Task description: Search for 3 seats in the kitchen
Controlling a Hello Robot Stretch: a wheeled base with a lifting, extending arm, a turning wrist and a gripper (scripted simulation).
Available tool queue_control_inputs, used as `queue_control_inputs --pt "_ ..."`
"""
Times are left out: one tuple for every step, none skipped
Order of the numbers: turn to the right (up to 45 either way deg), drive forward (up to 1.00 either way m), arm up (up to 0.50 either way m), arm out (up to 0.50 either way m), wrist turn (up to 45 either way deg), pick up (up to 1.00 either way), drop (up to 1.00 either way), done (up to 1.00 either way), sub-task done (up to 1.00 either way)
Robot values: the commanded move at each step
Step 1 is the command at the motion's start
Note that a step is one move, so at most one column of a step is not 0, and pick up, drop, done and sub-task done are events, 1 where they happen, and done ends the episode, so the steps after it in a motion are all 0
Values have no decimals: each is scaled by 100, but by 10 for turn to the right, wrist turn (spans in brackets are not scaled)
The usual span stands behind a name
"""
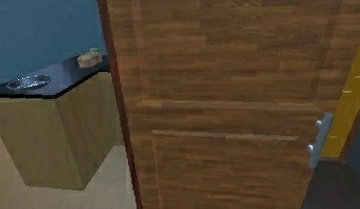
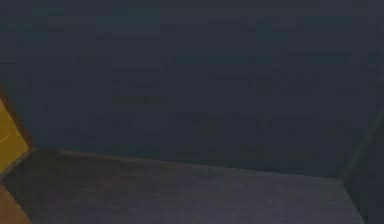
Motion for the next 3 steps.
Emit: queue_control_inputs --pt "60 0 0 0 0 0 0 0 0" --pt "0 10 0 0 0 0 0 0 0" --pt "-90 0 0 0 0 0 0 0 0"
